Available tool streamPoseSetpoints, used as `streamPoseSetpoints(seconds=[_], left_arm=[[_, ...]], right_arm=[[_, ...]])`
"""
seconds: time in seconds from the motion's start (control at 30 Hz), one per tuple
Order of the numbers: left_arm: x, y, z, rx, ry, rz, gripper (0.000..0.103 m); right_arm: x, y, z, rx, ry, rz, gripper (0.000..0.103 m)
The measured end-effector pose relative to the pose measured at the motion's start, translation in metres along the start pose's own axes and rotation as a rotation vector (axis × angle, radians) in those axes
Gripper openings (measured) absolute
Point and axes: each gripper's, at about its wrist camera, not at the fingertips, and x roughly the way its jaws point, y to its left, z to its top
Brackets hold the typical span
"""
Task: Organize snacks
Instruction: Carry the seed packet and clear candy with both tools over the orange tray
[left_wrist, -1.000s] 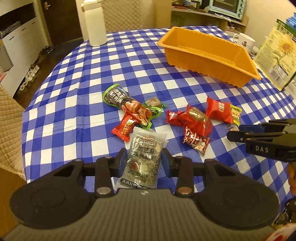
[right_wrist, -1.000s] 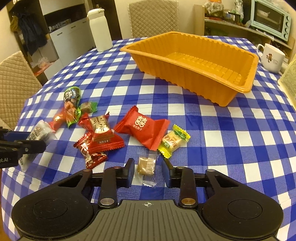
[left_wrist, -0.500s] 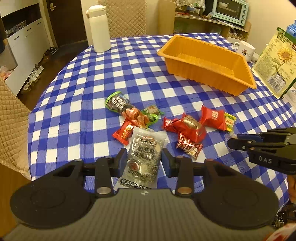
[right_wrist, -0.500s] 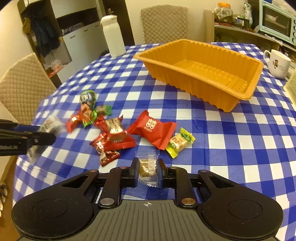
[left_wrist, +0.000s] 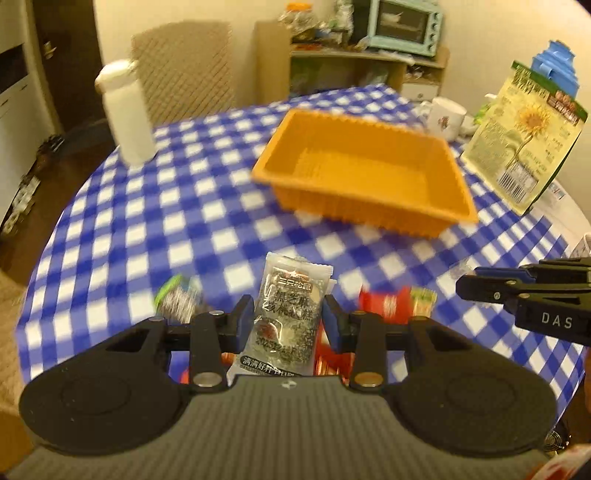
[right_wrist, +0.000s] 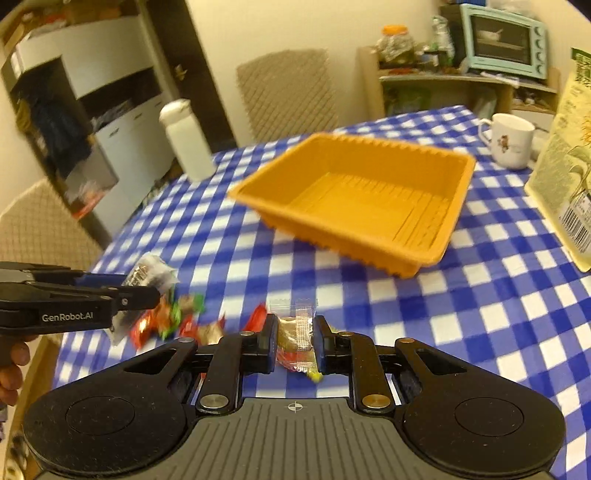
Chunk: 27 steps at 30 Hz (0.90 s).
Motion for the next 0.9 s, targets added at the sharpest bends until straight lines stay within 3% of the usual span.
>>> streamPoseSetpoints(seconds=[0.5,0.9], left_arm=[[0.067,-0.018,0.109,0.059,-0.060,-0.112,0.037],[0.131,-0.045,0.143,0.105,-0.005,-0.139,0.037]], right_arm=[[0.031,-0.043,0.077,0.125,-0.142,-0.065,0.020],[0.066,-0.073,0.098,0.185,-0.137,-0.119,0.020]])
